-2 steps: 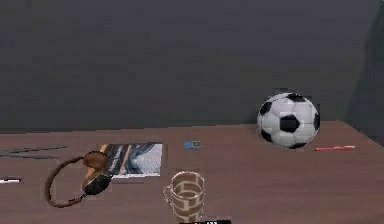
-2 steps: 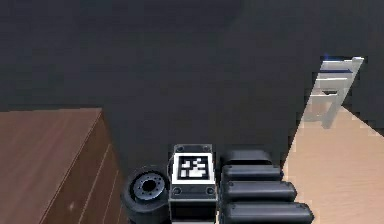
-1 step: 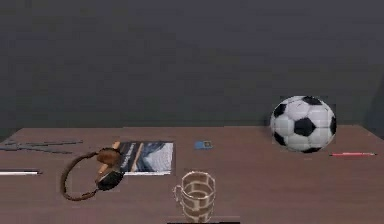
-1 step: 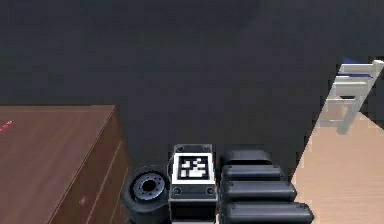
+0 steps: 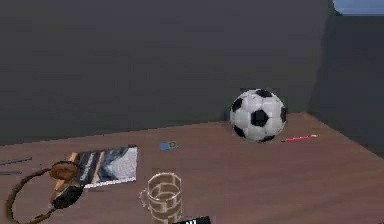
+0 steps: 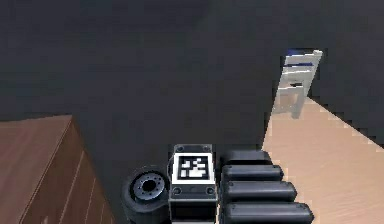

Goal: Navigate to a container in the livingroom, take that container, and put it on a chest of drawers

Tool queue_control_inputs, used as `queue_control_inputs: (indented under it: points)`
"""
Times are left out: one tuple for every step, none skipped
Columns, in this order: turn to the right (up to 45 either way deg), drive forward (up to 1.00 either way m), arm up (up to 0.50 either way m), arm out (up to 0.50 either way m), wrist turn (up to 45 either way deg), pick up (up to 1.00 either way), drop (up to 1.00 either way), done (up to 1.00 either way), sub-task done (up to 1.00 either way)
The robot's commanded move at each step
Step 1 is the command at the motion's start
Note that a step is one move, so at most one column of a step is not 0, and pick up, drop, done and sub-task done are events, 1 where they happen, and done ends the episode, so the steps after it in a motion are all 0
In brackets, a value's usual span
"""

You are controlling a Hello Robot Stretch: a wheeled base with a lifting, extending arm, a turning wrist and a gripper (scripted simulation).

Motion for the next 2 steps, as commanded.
queue_control_inputs:
  points:
    - [45.0,0.00,0.00,0.00,0.0,0.00,0.00,0.00,0.00]
    - [24.0,0.00,0.00,0.00,0.0,0.00,0.00,0.00,0.00]
